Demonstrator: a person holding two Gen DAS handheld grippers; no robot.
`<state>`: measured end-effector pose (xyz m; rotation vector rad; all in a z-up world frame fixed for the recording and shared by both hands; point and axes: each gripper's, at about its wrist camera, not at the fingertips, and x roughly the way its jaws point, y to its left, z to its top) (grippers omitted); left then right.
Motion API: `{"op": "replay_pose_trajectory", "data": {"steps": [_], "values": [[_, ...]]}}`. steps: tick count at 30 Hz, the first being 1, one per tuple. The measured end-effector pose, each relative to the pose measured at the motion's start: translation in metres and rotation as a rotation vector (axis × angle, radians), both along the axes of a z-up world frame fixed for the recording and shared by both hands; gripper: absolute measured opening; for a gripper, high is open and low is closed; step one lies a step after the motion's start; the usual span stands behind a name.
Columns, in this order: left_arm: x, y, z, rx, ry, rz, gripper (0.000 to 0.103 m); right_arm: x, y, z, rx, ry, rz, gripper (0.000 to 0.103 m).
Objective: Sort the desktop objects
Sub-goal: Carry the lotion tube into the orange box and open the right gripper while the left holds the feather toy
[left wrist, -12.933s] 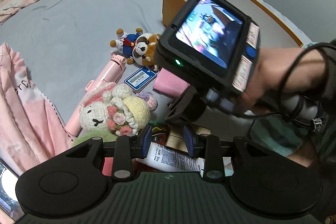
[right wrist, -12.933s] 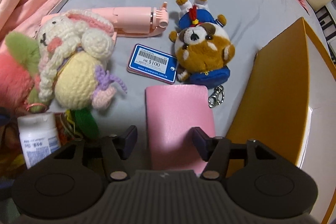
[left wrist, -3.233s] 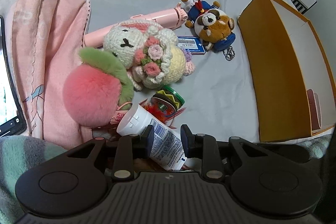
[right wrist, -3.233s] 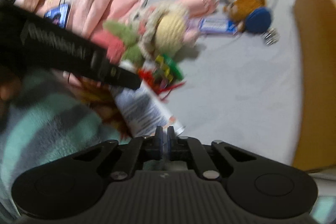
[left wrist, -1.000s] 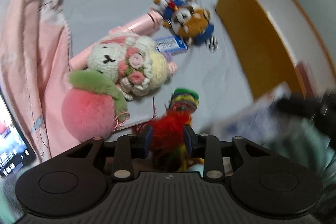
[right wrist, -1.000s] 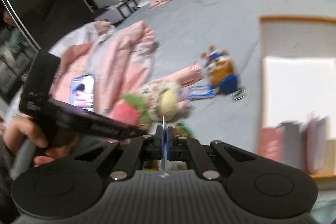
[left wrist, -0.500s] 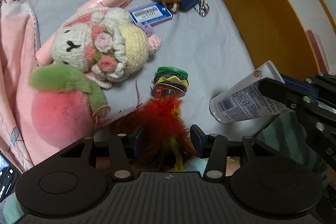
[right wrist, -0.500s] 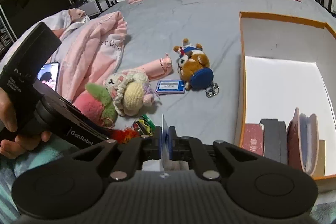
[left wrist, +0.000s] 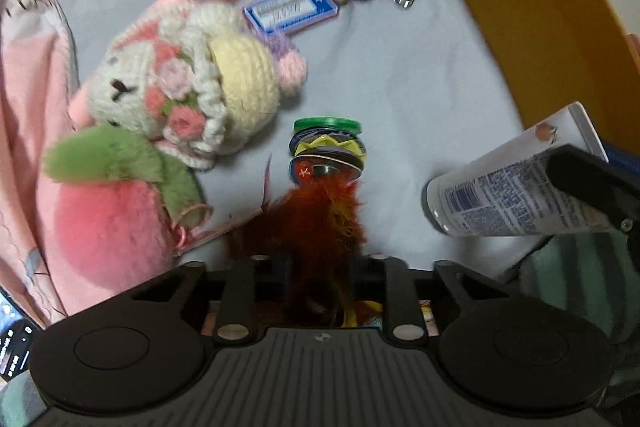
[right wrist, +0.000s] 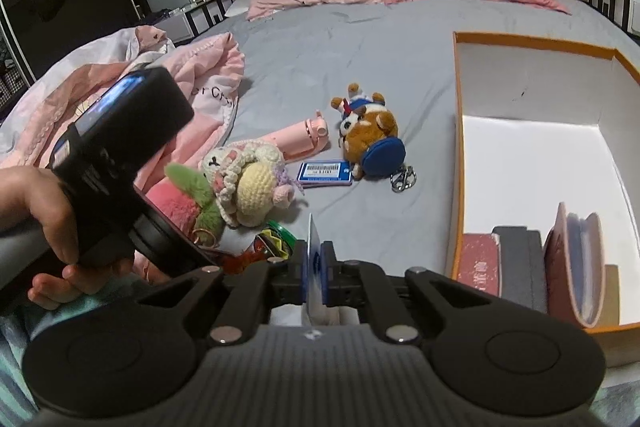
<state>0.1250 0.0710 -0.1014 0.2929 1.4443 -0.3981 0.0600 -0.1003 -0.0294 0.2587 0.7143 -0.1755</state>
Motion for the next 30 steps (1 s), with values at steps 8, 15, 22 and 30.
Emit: {"op": "replay_pose_trajectory", "data": {"steps": [8,15,22,30], "values": [[-0.025,0.022,0.041,-0.117,-0.186,0.063,0.002,-0.018,0.001,0.027,0.007,-0.087,0.036,0.005],[-0.024,0.02,0.076,-0.198,-0.272,0.118,0.0,-0.038,-0.005,0.056,0.049,-0.175,0.033,0.005],[-0.031,0.013,0.109,-0.314,-0.332,0.13,0.0,-0.064,-0.018,0.096,0.034,-0.274,0.012,0.005],[-0.025,0.001,0.135,-0.353,-0.338,0.084,0.0,-0.097,-0.056,0.133,-0.019,-0.321,-0.112,0.005]]}}
